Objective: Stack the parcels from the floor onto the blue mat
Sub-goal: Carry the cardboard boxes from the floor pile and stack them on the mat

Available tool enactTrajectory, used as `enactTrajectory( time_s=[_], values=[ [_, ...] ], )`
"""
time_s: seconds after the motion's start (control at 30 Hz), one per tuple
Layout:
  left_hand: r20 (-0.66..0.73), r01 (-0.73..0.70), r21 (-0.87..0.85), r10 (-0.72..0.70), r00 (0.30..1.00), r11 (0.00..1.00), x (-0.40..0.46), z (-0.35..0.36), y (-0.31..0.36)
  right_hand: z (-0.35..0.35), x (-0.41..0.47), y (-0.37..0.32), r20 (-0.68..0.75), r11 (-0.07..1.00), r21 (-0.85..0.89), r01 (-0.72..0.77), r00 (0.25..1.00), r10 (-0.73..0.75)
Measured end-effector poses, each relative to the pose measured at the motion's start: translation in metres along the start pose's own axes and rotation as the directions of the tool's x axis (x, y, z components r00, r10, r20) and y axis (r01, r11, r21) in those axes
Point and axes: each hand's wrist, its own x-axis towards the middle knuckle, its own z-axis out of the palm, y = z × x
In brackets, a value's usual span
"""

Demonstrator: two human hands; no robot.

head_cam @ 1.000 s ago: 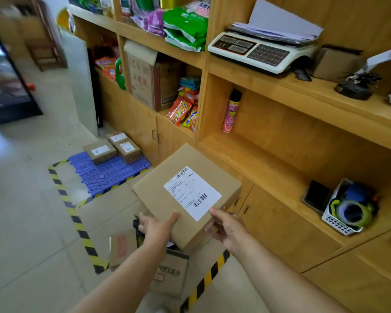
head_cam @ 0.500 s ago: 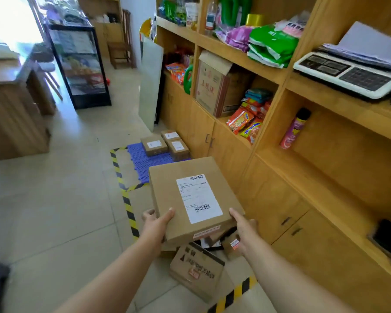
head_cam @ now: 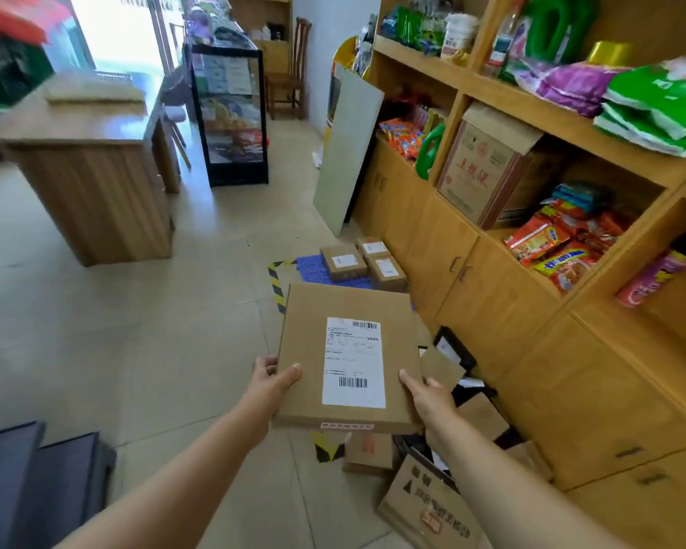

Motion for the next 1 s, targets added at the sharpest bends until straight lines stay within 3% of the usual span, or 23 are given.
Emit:
enactTrajectory(
  time_s=[0.23, 0.7, 1.0],
  values=[
    [-0.052, -0.035, 0.201, 0.046, 0.998, 0.979, 0.073, -0.033, 0.028, 0.055, 0.046, -0.019, -0.003, 1.000, -0.007, -0.027, 1.000, 0.027],
    [-0.041, 0.014, 0.304, -0.001, 0.999, 0.953, 0.277, -0.039, 0.139, 0.149, 0.228, -0.112, 0.044, 0.983, 0.036, -0.182, 0.983, 0.180],
    [-0.033, 0.008, 0.324, 0.003, 0.999, 0.946, 0.398, -0.063, 0.214, 0.219, 0.314, -0.196, 0.058, 0.980, 0.090, -0.178, 0.983, 0.173]
  ],
)
